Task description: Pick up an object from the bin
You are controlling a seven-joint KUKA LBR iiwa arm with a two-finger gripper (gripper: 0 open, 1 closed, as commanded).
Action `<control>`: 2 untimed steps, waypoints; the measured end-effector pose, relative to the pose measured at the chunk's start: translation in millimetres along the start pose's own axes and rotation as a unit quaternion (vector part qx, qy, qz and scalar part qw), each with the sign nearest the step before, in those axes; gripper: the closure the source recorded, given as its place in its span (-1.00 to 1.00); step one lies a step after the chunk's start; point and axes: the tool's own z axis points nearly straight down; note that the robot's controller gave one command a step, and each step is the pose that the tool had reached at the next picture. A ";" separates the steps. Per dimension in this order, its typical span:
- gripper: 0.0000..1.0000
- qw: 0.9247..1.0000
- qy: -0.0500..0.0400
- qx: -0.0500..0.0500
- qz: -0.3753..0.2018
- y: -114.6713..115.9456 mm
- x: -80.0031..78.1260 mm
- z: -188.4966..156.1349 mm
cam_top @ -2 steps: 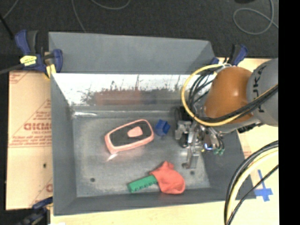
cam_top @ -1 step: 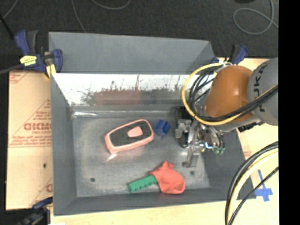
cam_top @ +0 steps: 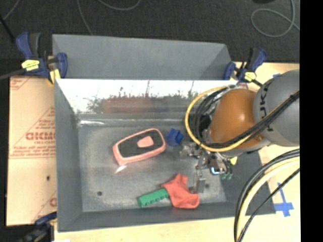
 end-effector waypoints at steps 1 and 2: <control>-1.00 0.998 0.002 0.000 -0.058 54.5 11.3 14.1; 1.00 0.998 0.002 -0.001 -0.065 98.2 15.4 15.2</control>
Offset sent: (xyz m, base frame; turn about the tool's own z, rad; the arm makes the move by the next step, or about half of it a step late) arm -0.0254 0.0610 -0.0168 -0.1087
